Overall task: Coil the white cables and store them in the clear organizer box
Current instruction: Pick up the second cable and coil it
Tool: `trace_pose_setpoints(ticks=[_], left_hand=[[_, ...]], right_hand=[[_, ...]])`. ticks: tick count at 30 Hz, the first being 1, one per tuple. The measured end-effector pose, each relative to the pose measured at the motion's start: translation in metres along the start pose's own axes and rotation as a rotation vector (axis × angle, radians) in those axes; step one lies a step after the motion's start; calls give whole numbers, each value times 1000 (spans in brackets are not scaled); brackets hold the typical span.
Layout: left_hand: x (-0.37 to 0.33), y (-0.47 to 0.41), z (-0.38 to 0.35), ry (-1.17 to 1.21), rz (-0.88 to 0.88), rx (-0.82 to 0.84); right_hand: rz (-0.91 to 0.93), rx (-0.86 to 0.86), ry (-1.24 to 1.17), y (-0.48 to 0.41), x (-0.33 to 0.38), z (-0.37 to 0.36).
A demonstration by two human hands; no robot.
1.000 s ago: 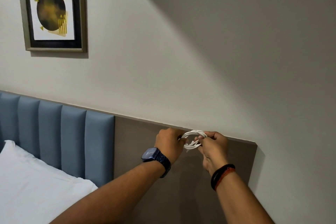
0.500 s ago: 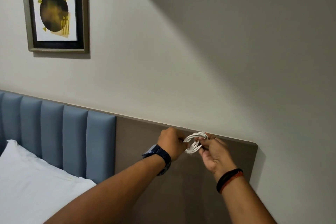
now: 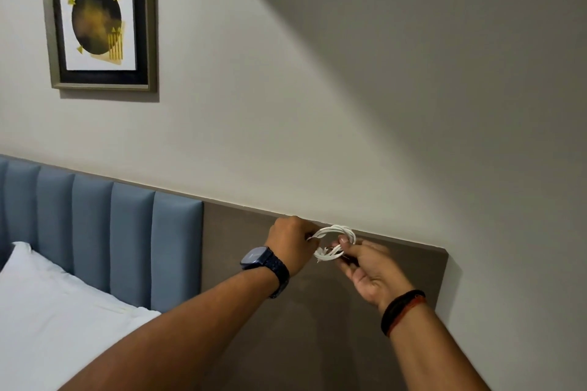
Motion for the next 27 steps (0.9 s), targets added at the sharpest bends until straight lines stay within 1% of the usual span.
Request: trace_pose_setpoints(ticks=[3, 12, 15, 20, 23, 27], left_hand=[[1, 1, 2, -5, 2, -8], [0, 3, 1, 17, 11, 16], [2, 2, 0, 74, 41, 31], [10, -2, -4, 247, 156, 58], [13, -1, -7, 351, 201, 79], [12, 0, -6, 359, 189, 75]], right_hand=[[15, 2, 114, 0, 0, 0], [100, -38, 77, 0, 2, 2], [158, -59, 40, 4, 8, 2], [226, -81, -24, 9, 16, 1], [249, -42, -41, 11, 19, -2], [200, 50, -175, 11, 18, -9]])
Point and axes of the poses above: each hand's wrist, its own y-axis away from the middle knuckle, its own z-axis out of the back of the hand, x = y × z, the point moved 9 cm from there along -y, towards the middle knuckle, and after that the axes turned 1 degree about z, right-handed, at the moved point
